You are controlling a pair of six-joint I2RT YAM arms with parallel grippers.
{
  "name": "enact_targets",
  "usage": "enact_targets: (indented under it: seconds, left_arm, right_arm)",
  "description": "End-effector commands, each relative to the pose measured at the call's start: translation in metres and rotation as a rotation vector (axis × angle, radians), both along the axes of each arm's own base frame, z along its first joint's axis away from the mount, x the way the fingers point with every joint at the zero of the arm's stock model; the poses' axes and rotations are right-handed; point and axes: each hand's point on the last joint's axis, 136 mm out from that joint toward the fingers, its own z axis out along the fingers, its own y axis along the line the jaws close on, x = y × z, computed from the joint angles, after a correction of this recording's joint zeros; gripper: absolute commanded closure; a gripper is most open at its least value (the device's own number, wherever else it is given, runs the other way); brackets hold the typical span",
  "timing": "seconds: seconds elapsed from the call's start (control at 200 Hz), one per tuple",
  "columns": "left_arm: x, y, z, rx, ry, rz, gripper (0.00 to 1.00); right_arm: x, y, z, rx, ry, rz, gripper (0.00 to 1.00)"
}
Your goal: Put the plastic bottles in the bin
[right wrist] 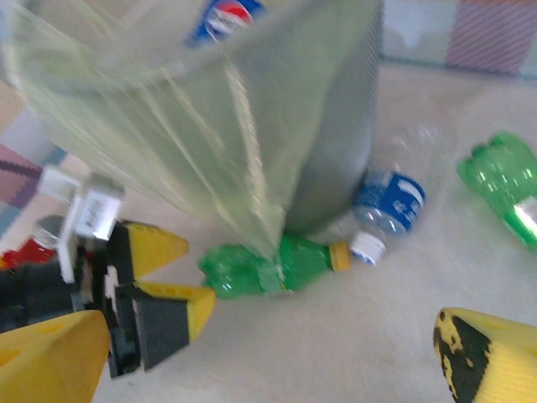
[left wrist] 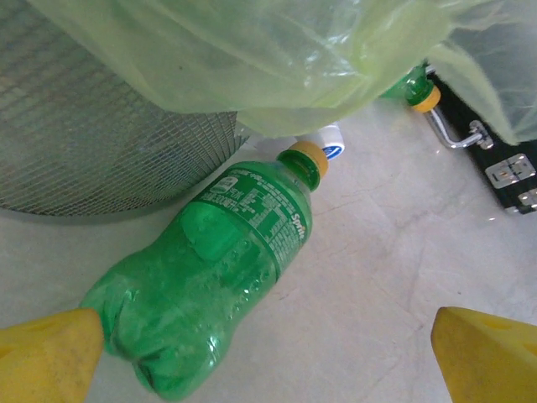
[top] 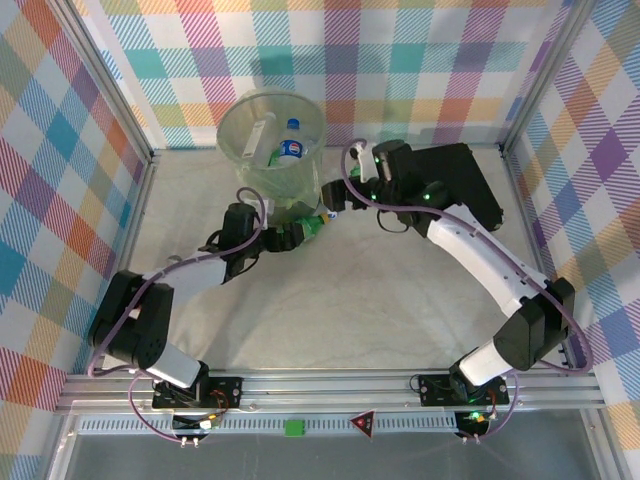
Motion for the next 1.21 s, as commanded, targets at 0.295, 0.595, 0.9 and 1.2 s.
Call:
enact_targets:
  seconds: [0.295,0.595,0.9,1.2]
  left_arm:
    - [0.037,-0.013,-0.025,0.067,-0.04,0.003,0.0]
    - [0.024,-0.028,-0.044,0.084,0.024,-0.037,0.01]
    - [0.008,-0.04,-0.052,0.143,0.044,-0.069,0.03]
    - [0.039,-0.031,-0.069,0.249,0.076,0.029,0.03]
  right_arm:
    - [0.007,-0.048,-0.045,0.01,0.057,-0.2,0.01]
    - [0.013,-0.052,-0.048,0.025,0.06,-0.218,0.01]
    - [0.015,-0.051,-0.055,0.031,0.081,-0.218,0.01]
    - [0.015,-0.053,-0.055,0.028,0.086,-0.22,0.01]
